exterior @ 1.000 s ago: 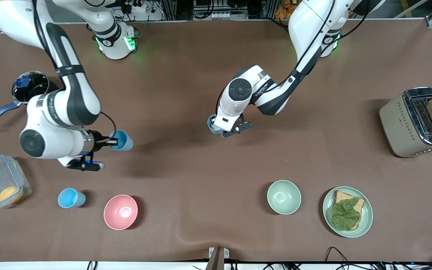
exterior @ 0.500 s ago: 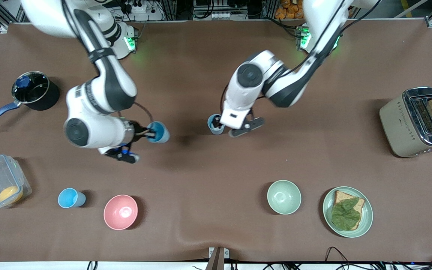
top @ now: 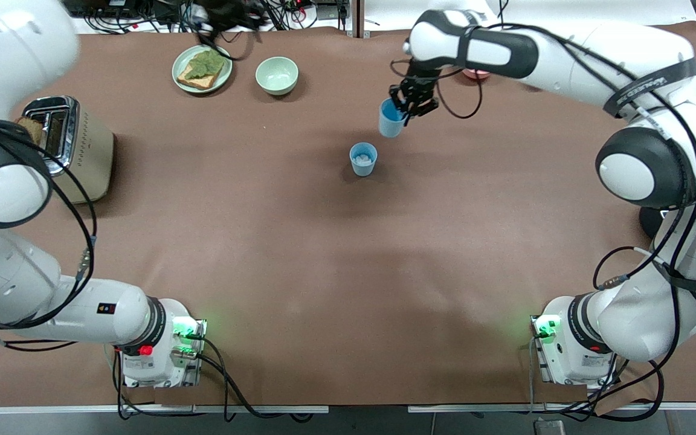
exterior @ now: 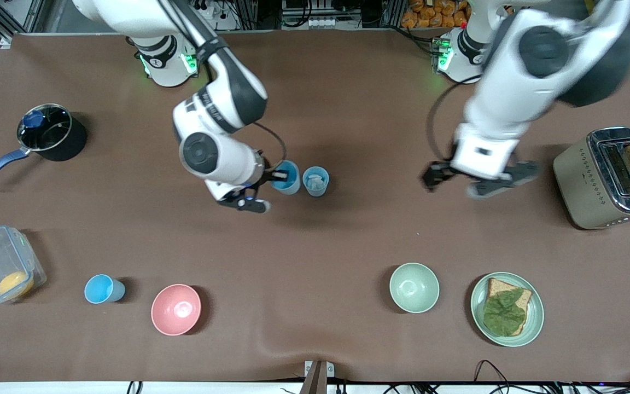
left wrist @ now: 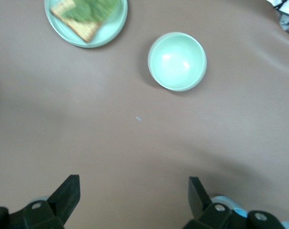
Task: Stack blue cups with both arms
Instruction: 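Lower the right cup into the placed cup while the left gripper retracts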
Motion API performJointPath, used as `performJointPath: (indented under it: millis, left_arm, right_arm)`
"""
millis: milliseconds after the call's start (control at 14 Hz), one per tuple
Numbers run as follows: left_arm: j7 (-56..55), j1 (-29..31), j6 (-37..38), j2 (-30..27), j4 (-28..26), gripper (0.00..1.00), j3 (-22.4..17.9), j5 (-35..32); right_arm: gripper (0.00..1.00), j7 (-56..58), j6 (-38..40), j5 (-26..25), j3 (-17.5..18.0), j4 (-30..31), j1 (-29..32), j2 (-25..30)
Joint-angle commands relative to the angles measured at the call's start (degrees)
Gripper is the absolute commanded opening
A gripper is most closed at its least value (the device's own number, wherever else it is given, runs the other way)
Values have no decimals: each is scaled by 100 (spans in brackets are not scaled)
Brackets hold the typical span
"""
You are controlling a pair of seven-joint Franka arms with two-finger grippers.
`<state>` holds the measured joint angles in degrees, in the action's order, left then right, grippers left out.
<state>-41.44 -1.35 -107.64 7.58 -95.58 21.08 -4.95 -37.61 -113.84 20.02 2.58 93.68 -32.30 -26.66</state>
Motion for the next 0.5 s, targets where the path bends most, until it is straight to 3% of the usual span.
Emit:
performJointPath:
  millis: [0, 429]
  left_arm:
    - [977, 512, 347, -379, -76, 100, 72, 186]
    - [1287, 926, 1349, -424, 593, 100, 63, 205]
  right_arm:
    - [0, -80, -156, 81, -74, -245, -303, -278]
    - [0, -326, -552, 81, -74, -236, -602, -577]
